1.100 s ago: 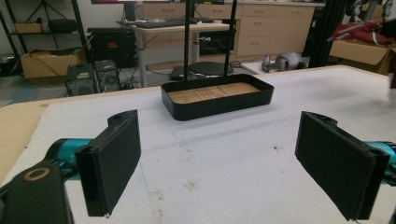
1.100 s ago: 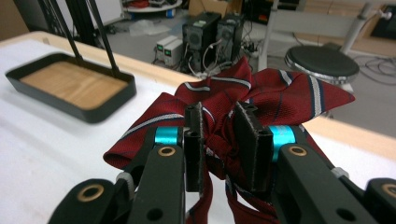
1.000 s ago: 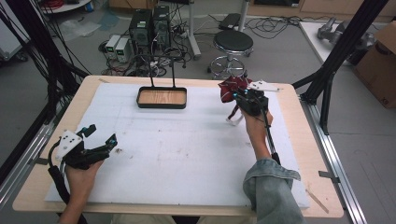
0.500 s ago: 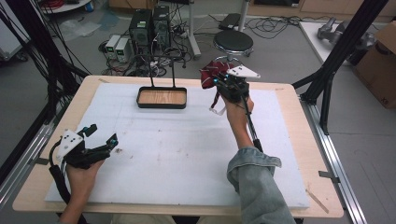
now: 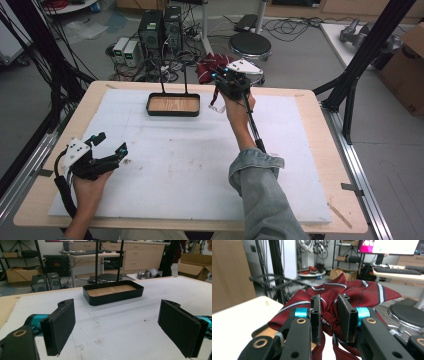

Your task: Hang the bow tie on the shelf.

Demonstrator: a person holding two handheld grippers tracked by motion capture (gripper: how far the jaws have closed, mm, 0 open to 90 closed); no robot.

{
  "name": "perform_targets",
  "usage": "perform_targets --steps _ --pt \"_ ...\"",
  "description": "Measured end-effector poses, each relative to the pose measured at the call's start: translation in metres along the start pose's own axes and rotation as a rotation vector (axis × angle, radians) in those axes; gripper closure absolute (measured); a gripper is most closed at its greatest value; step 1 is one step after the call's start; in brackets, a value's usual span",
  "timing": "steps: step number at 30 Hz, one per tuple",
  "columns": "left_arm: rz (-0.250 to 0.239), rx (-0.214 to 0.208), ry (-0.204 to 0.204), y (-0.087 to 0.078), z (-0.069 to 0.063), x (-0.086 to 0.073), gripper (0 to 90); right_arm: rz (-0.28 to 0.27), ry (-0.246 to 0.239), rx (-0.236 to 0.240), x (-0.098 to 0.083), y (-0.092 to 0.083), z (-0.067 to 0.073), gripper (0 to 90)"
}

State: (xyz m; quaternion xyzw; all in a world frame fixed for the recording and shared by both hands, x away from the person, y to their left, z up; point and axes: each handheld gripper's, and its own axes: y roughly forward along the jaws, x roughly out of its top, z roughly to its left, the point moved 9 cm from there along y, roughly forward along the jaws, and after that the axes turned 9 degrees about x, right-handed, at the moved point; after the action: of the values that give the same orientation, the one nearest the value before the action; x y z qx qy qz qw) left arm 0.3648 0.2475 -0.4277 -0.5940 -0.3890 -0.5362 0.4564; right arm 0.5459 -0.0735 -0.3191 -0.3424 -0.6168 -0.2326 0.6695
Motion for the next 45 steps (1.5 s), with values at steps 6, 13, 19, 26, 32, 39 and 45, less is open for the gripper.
perform_targets --steps 6,13,19,26,32,39,45 --pt "0.002 -0.012 -0.003 0.002 -0.002 0.0 14.9 -0.014 -0.002 0.01 0.009 0.016 0.009 73.6" --pt "0.001 -0.019 -0.004 0.004 -0.004 0.0 14.9 -0.02 -0.004 0.014 0.013 0.035 0.012 73.6" --pt "0.003 -0.022 -0.005 0.004 -0.004 0.0 14.9 -0.034 0.031 0.016 0.018 0.046 0.008 73.6" --pt "0.002 -0.023 -0.013 0.004 -0.003 0.0 15.1 -0.026 0.011 0.019 0.025 0.066 0.016 73.5" --pt "0.003 -0.03 -0.017 0.004 -0.004 0.0 15.3 -0.003 -0.004 0.014 0.022 0.085 0.018 73.5" --pt "0.0 -0.03 -0.024 0.004 -0.001 0.001 15.3 0.008 -0.004 -0.017 0.026 0.095 0.01 73.5" --pt "0.003 -0.035 -0.024 0.004 -0.001 0.001 15.3 0.023 0.01 -0.021 0.021 0.104 0.008 73.4"
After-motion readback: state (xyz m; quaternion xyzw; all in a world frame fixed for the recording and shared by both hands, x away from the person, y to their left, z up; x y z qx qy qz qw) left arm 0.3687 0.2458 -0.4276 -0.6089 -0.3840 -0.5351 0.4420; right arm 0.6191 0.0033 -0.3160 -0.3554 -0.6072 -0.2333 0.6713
